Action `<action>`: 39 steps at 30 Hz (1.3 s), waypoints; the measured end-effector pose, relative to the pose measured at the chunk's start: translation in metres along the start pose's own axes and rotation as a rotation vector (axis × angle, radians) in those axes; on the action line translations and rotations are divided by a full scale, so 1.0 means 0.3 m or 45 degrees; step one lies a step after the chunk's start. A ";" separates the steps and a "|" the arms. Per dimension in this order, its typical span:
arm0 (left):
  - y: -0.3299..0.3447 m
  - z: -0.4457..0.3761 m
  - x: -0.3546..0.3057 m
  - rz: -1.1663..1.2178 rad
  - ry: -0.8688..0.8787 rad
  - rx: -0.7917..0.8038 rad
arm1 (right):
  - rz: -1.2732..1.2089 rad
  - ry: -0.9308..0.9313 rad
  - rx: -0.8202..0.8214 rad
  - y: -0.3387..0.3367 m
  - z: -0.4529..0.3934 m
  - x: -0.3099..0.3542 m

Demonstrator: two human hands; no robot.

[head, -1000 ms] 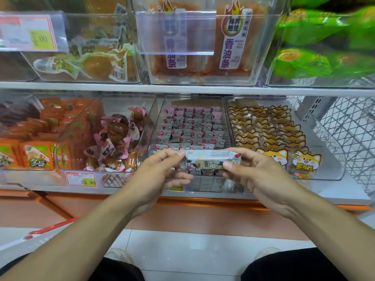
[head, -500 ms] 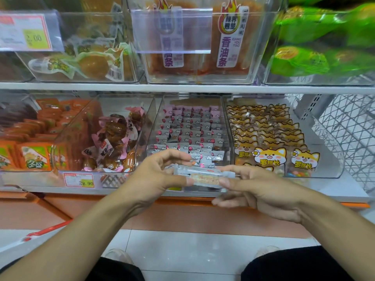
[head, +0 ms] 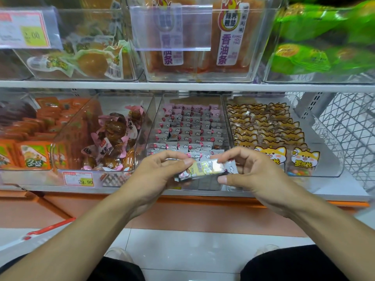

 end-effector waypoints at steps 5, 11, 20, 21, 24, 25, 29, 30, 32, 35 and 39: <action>-0.016 -0.010 -0.005 -0.085 0.114 -0.062 | -0.219 0.103 -0.066 -0.006 -0.008 -0.015; 0.022 -0.017 -0.006 -0.243 0.231 -0.161 | -0.318 -0.140 -0.370 -0.017 -0.022 0.026; 0.071 -0.068 -0.055 -1.301 0.637 -0.494 | 0.712 -0.459 -0.405 -0.070 -0.051 0.158; 0.078 -0.079 -0.059 -1.365 0.669 -0.499 | 0.771 -0.442 -0.371 -0.066 -0.057 0.151; 0.102 -0.115 -0.065 -1.559 0.718 -0.461 | 0.976 -0.381 -0.266 -0.050 -0.072 0.124; 0.107 -0.127 -0.065 -1.616 0.717 -0.442 | 1.038 -0.368 -0.250 -0.046 -0.076 0.118; 0.113 -0.164 -0.060 -1.798 0.661 -0.417 | 1.271 -0.401 -0.254 -0.036 -0.092 0.127; 0.112 -0.170 -0.058 -1.823 0.643 -0.405 | 1.306 -0.387 -0.237 -0.032 -0.097 0.126; 0.112 -0.178 -0.052 -1.848 0.621 -0.362 | 1.380 -0.312 -0.202 -0.025 -0.110 0.115; 0.112 -0.183 -0.048 -1.819 0.623 -0.324 | 1.529 -0.210 -0.202 -0.015 -0.127 0.096; 0.103 -0.185 -0.051 -1.737 0.630 -0.345 | 1.711 -0.148 -0.200 0.001 -0.143 0.092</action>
Point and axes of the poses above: each hand's wrist, its own z-axis away from the middle knuckle, its own y-axis out of the palm, x = y × z, the point moved 5 cm from there along -z, towards the middle knuckle, and after that the axes turned 14 degrees about -z, right-handed, at the moved point
